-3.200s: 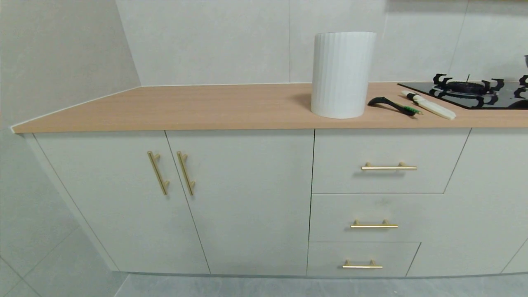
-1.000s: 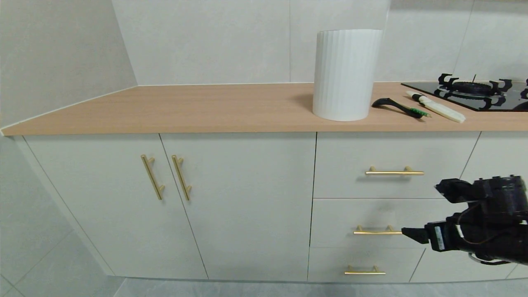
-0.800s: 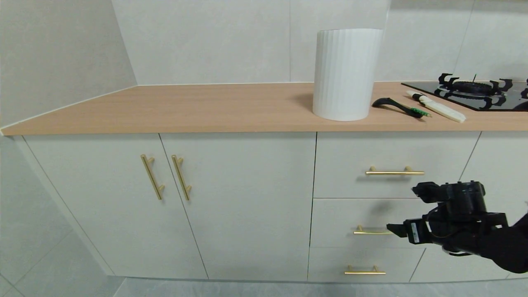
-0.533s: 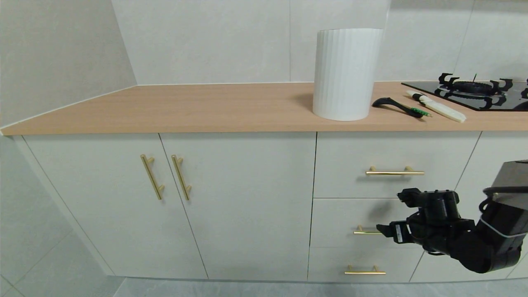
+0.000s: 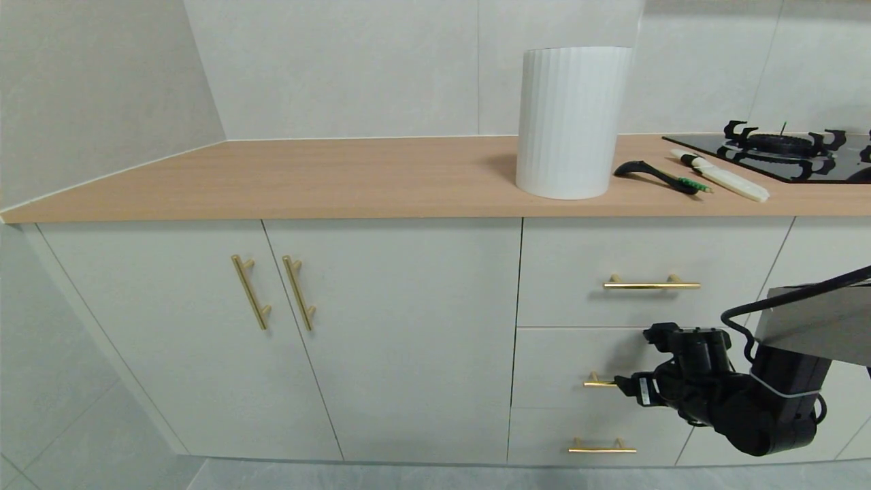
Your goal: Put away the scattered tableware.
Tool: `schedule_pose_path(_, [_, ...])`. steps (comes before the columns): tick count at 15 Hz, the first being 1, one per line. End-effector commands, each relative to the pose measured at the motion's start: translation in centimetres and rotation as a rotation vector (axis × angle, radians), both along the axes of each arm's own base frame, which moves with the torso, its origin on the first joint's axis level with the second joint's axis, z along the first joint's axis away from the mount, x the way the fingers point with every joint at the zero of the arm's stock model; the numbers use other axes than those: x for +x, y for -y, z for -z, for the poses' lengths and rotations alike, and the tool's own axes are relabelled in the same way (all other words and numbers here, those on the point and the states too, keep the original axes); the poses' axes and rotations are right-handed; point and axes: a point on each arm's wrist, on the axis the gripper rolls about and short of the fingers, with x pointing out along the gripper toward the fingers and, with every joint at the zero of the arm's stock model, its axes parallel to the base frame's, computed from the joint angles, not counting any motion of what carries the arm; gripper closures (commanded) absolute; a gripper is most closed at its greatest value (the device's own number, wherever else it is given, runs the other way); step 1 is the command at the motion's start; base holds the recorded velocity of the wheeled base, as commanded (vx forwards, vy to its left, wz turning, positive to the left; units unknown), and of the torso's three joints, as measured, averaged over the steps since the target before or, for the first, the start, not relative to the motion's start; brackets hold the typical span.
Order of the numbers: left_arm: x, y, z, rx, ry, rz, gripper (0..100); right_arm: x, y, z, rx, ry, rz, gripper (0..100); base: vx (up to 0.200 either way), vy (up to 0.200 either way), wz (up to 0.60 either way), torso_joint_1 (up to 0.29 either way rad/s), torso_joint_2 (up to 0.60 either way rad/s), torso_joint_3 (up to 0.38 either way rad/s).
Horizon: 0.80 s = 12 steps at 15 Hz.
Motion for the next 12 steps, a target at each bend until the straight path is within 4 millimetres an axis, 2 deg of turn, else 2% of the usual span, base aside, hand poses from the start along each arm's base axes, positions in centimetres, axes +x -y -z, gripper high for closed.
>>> schedule_pose_path(1, [0.00, 0.00, 0.00, -0.001, 0.000, -0.002, 0, 0.39, -0.12, 0.61, 0.002, -0.003, 0.002, 0, 0.000, 0.000, 0.00, 0.000, 0.00, 0.000])
schedule_pose_path(5, [0.00, 0.00, 0.00, 0.001, 0.000, -0.002, 0, 0.70, -0.12, 1.35, -0.015, -0.012, 0.017, 0, 0.000, 0.000, 0.00, 0.000, 0.00, 0.000])
schedule_pose_path(12, [0.00, 0.00, 0.00, 0.001, 0.000, -0.002, 0, 0.26, -0.06, 1.51, -0.020, -0.032, 0.013, 0, 0.000, 0.000, 0.00, 0.000, 0.00, 0.000])
